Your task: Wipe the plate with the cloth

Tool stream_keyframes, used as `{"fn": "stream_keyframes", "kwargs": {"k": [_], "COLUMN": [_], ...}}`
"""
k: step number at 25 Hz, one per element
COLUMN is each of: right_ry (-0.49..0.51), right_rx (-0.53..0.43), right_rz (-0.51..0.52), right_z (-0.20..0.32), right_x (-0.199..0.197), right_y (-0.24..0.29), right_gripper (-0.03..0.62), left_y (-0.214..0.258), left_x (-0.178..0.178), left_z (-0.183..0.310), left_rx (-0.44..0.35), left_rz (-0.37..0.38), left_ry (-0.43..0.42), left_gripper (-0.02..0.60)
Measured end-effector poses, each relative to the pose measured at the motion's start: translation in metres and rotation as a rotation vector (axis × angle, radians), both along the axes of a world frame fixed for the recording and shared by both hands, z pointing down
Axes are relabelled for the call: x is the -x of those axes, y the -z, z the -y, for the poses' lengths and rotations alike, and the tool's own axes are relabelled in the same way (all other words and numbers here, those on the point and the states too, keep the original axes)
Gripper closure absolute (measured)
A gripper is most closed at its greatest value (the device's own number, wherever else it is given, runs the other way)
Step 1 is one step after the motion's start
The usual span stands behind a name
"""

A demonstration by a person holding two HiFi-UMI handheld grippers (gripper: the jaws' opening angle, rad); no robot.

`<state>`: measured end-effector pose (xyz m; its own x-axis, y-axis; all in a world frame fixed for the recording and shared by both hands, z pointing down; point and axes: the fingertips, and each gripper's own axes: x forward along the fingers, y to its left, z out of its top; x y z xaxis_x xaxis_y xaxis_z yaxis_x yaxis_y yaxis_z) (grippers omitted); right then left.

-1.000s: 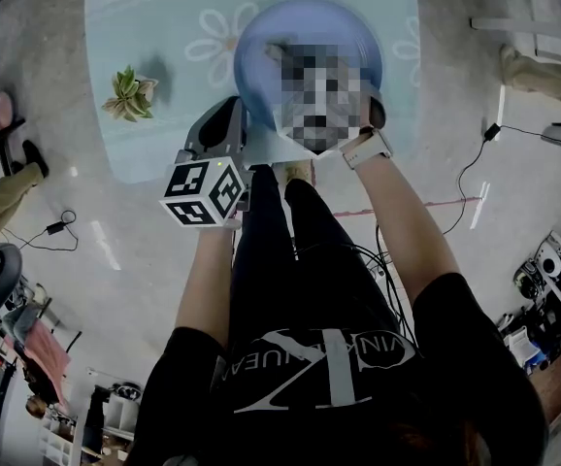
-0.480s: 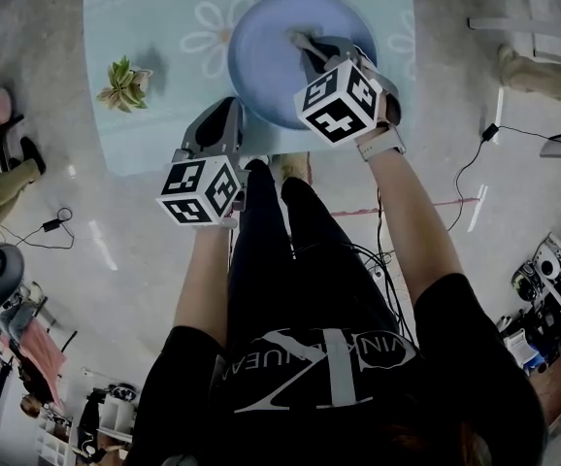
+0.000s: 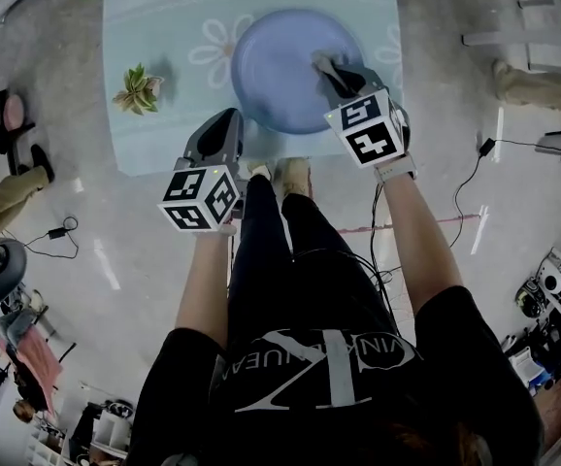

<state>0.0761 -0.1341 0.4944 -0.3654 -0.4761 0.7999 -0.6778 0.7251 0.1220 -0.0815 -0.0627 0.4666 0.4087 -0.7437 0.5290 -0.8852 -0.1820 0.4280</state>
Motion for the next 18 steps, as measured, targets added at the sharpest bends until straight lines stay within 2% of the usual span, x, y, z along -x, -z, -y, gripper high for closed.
{"fn": "stream_keyframes", "kwargs": {"k": [7,13,18], "right_ry": [-0.06,-0.06,-0.059], "right_rx": [-0.081,-0.177,-0.246], "right_rz": [0.219,0.337,0.397], "right_z": [-0.005,-0.01,-0.018], "right_x": [-0.014,-0.02,-0.024], "right_y": [0.06,0.116,0.16], "right_gripper": [0.559,0.557,0.557], "left_y": [0.055,0.098,0.144], "left_x": [0.01,0.021,0.03], "left_z": [0.006,0.002,-0.003], "left_rx": [-0.141,-0.226,-0.31], "left_rz": [0.084,0.134,0.168], "left_ry": [0.022,0.058,0.088], "left_gripper": [0.581,0.581,0.581]}}
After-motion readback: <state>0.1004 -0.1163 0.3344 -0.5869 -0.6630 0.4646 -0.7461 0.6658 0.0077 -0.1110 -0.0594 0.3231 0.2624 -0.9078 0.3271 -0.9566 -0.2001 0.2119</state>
